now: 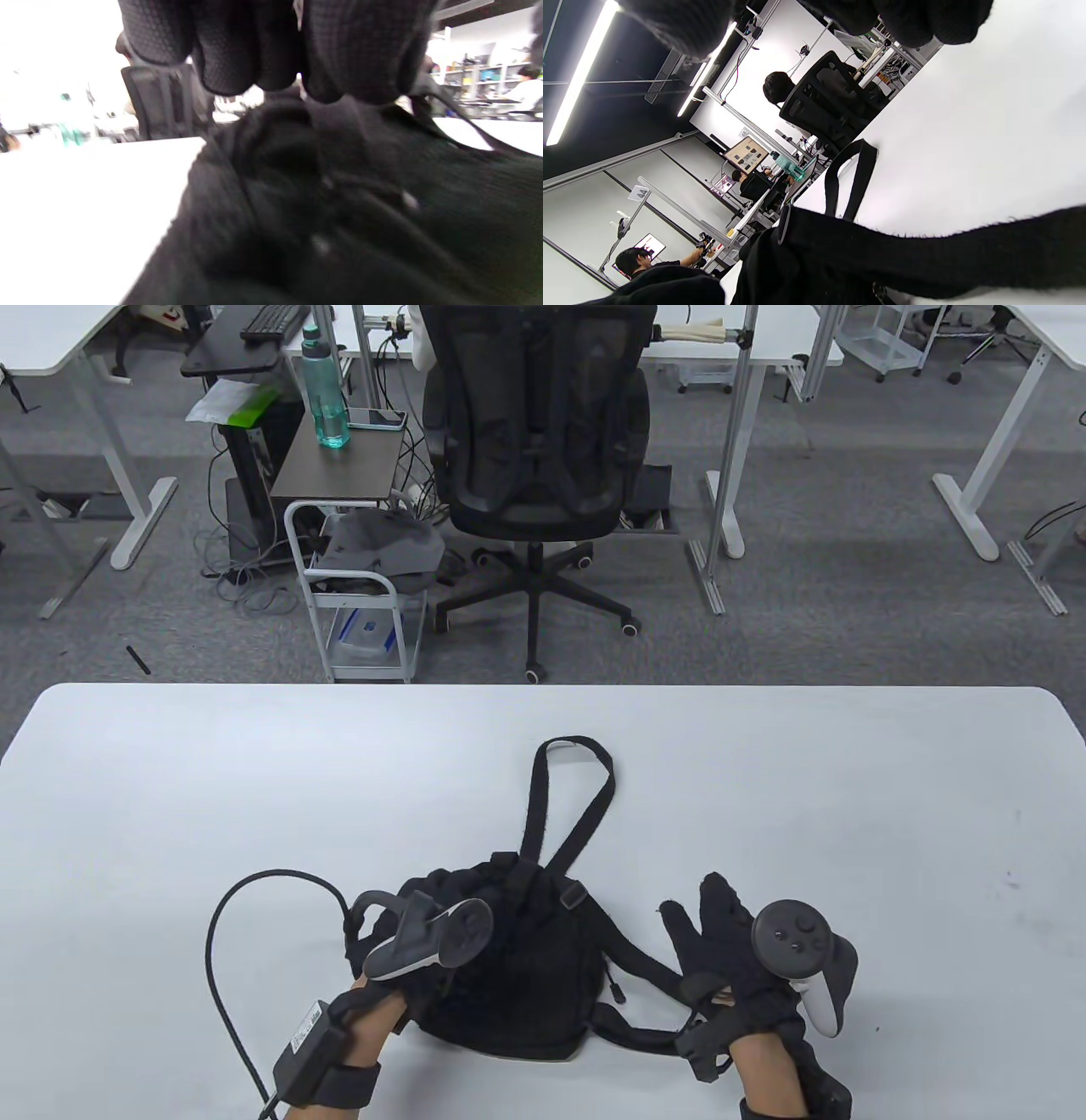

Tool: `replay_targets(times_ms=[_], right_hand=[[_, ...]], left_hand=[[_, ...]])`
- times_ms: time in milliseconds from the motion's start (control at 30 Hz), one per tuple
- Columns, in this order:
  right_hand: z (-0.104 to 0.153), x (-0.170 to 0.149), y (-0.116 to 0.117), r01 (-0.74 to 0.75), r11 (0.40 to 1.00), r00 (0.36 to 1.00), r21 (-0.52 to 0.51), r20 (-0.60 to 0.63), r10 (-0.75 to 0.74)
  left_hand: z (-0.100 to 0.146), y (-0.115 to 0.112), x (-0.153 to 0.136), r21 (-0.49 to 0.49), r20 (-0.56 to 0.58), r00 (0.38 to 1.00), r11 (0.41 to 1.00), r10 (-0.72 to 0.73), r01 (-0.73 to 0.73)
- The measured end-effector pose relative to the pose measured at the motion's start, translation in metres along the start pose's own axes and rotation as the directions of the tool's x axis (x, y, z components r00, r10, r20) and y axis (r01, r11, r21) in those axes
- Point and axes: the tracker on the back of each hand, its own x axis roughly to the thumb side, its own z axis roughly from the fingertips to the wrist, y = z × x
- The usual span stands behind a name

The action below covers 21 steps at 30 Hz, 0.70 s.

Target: Pull shoulder strap to tighten

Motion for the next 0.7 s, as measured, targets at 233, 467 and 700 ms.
replay_targets(times_ms=[233, 467, 700], right_hand=[[0.000, 0.002, 0.006, 0.022, 0.999, 1.000, 0.028, 0.011, -0.022], [0.002, 0.011, 0.019, -0.013, 0.999, 0.998, 0.037, 0.057, 0.011], [0.008, 0.033, 0.058, -0.129, 0.989, 0.976, 0.071, 0.183, 0.114]], left_hand=[[-0.010, -0.035, 0.019, -0.181, 0.077, 0.970, 0.954, -0.230, 0.240], [-0.012, -0.038, 0.011, -0.173, 0.063, 0.982, 0.968, -0.176, 0.184], [-0.003, -0.008, -0.004, -0.035, 0.005, 0.994, 0.994, -0.106, 0.106]])
